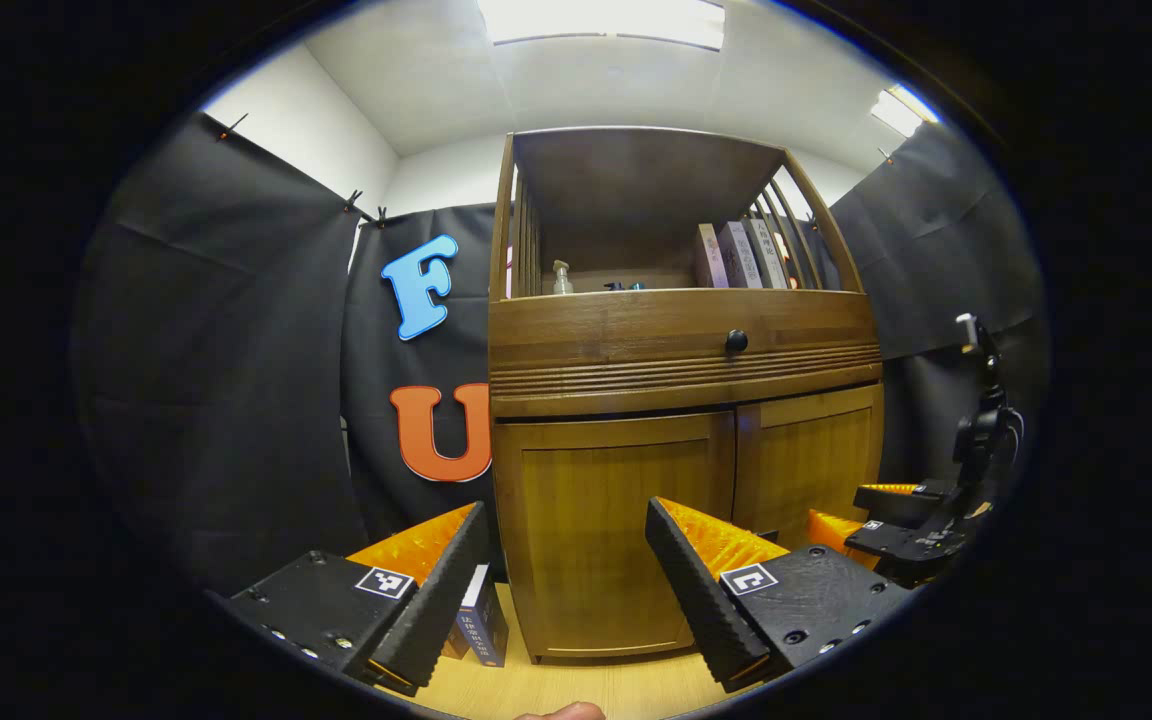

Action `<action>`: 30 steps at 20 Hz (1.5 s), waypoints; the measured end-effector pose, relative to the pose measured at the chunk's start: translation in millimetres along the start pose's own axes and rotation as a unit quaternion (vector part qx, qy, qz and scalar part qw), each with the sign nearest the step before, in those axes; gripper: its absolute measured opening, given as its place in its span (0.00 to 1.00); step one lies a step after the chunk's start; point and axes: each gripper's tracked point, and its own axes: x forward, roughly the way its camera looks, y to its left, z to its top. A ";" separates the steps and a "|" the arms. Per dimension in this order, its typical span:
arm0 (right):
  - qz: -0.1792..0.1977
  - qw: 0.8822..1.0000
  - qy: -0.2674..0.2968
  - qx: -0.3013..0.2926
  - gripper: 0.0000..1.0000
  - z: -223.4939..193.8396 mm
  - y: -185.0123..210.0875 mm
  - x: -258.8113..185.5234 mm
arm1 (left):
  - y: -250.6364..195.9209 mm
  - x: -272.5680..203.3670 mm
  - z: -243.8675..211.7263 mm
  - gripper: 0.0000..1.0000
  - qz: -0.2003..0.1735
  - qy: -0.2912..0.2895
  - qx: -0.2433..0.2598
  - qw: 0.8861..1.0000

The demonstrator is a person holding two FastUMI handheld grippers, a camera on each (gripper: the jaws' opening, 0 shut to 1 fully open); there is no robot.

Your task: Open the right door of the double-door shoe cabinet with the right hand, and open the left door with the left hand.

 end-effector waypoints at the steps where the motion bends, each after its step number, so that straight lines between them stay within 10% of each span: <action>1: 0.001 1.000 0.015 0.002 0.95 -9.4 2.4 9.9 | 3.5 0.2 -1.5 0.95 0.004 0.000 -0.001 1.000; 30: -0.011 0.997 0.075 0.035 0.27 -89.8 15.8 90.7 | 8.4 -9.9 -24.0 0.95 0.007 0.035 0.005 0.999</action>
